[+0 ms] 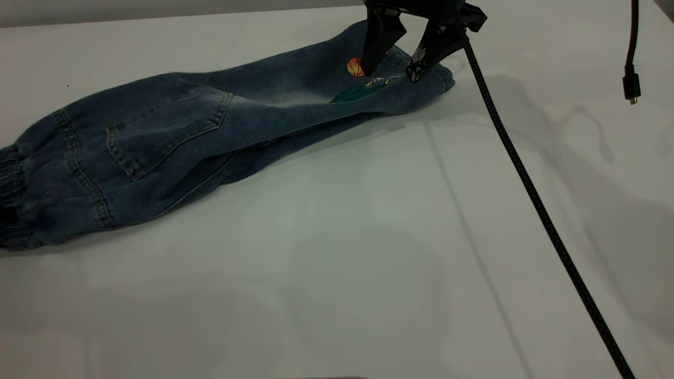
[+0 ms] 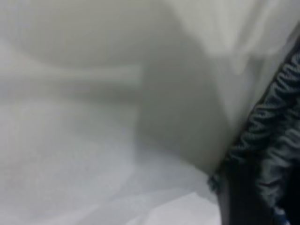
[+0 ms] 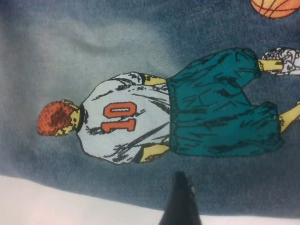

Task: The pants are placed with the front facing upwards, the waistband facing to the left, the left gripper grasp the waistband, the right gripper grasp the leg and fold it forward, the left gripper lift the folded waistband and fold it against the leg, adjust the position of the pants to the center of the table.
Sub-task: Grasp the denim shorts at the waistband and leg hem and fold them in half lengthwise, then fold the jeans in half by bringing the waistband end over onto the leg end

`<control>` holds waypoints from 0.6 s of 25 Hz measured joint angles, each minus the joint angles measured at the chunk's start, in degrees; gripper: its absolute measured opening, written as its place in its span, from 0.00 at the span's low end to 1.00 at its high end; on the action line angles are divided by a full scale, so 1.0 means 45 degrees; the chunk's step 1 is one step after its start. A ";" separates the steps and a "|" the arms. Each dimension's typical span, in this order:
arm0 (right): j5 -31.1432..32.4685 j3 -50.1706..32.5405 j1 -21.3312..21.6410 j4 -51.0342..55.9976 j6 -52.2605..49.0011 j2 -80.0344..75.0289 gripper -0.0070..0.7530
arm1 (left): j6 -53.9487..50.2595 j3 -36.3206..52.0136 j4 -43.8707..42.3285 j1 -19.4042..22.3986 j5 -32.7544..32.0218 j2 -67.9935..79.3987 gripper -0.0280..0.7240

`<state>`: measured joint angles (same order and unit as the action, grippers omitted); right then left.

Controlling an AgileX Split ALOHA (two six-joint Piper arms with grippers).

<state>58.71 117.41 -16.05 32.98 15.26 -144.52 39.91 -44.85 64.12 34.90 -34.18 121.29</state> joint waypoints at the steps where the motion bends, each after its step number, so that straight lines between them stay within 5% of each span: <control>1: 0.0000 0.0000 0.0000 0.0000 0.0000 0.0000 0.66 | 0.0000 0.0000 0.0000 0.0000 0.0010 0.0000 0.24; 6: 0.0078 0.0000 0.0000 0.0701 0.0302 0.0000 0.66 | 0.0009 0.0000 0.0145 0.0000 0.0002 0.0000 0.10; 15: -0.0002 0.0000 -0.1179 0.2313 0.1324 0.0000 0.66 | 0.0300 0.0000 0.0137 0.0000 -0.0194 -0.1151 0.09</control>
<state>58.70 117.41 -21.36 43.39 21.21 -144.52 41.26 -44.85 64.74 34.90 -35.05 116.11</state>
